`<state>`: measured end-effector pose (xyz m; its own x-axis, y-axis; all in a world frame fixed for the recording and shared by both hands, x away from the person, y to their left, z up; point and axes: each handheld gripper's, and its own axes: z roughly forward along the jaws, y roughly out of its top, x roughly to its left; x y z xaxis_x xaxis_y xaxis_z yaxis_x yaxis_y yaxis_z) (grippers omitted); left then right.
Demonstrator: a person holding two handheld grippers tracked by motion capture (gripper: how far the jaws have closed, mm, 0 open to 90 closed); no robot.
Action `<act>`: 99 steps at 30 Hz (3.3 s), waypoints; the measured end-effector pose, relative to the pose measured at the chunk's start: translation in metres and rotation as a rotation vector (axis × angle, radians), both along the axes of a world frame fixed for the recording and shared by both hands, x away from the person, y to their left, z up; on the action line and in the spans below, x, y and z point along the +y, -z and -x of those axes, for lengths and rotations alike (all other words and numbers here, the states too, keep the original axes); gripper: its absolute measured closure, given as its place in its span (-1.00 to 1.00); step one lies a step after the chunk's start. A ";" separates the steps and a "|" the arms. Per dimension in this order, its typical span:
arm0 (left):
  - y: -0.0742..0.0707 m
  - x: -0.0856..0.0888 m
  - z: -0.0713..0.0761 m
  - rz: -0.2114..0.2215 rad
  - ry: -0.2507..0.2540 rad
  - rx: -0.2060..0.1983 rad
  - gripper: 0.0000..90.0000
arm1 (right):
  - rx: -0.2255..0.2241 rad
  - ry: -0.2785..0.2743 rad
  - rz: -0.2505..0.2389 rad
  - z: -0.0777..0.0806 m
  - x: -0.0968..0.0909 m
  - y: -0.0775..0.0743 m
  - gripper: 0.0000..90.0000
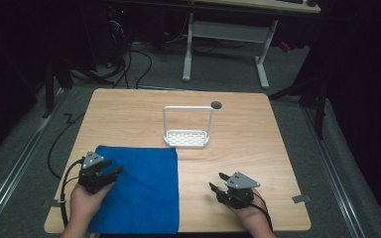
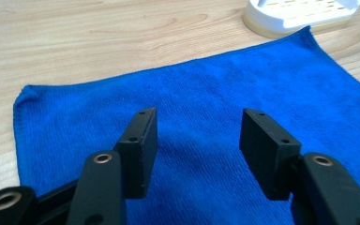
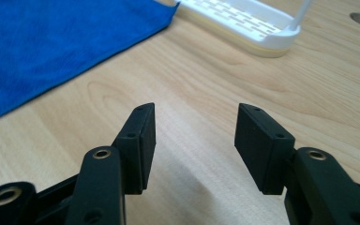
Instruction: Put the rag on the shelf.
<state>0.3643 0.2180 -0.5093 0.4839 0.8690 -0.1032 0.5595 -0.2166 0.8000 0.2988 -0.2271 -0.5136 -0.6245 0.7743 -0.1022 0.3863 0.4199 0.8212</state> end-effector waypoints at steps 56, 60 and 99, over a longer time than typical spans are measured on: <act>0.019 0.036 0.055 -0.145 -0.042 0.081 0.94 | 0.155 -0.330 0.085 -0.041 0.117 0.016 1.00; 0.019 0.034 0.054 -0.145 -0.014 0.087 0.94 | 0.157 -0.326 0.087 -0.040 0.114 0.016 1.00; 0.012 -0.089 0.025 -0.195 0.409 0.097 0.93 | 0.174 -0.018 0.066 -0.011 -0.005 0.013 1.00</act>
